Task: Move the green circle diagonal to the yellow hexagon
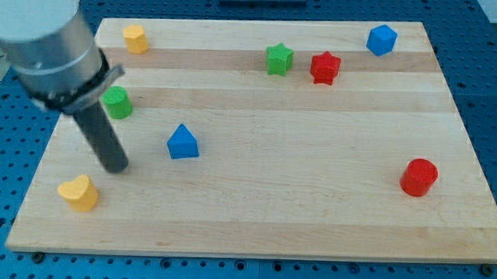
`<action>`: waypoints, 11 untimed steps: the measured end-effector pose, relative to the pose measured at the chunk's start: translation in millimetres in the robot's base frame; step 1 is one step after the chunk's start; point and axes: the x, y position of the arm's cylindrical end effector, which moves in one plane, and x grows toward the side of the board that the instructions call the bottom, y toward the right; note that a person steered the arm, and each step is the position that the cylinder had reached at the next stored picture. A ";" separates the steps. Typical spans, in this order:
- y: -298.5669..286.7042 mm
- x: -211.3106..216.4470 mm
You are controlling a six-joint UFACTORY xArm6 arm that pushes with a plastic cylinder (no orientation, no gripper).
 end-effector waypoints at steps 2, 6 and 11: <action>35.5 -98.0; -41.3 -85.8; 146.1 -83.4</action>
